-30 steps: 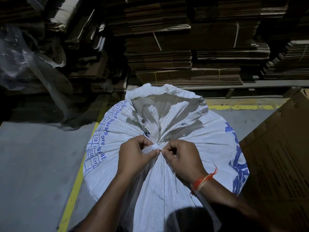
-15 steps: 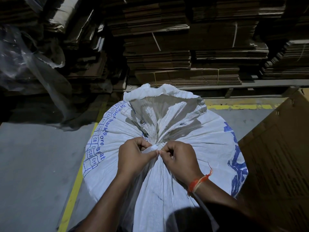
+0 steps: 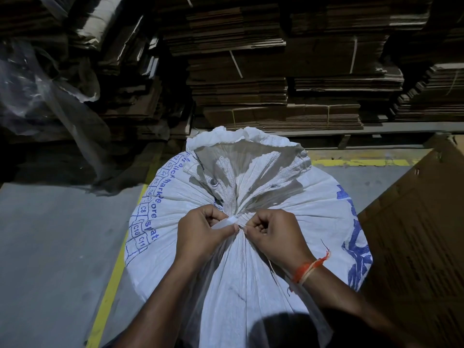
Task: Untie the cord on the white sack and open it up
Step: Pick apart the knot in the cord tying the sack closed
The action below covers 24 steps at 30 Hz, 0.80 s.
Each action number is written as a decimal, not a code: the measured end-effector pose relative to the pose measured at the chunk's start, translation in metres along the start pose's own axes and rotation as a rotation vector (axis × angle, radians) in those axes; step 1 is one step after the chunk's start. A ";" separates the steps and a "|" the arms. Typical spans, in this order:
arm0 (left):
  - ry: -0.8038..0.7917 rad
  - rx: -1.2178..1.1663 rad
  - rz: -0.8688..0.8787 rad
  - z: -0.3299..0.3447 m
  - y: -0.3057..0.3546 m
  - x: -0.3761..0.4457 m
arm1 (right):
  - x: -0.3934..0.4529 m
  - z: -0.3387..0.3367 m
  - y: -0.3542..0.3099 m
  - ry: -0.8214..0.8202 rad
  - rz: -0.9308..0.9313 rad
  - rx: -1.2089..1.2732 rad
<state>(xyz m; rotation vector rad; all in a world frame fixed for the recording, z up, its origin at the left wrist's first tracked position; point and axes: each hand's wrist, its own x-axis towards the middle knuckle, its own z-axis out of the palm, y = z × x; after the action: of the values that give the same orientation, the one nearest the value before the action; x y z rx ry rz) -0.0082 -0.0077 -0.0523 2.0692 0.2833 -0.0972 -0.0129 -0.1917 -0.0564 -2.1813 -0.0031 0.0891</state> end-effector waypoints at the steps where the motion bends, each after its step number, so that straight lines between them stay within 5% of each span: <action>1: -0.001 0.005 0.001 0.000 -0.001 0.000 | 0.000 0.001 0.000 0.004 -0.006 -0.012; 24: 0.014 -0.007 0.026 0.001 -0.006 0.001 | -0.001 0.014 0.005 0.033 -0.025 -0.010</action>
<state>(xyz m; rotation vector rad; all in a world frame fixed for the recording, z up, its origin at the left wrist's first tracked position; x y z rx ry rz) -0.0082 -0.0057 -0.0587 2.0669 0.2649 -0.0658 -0.0154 -0.1831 -0.0691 -2.1915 -0.0125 0.0394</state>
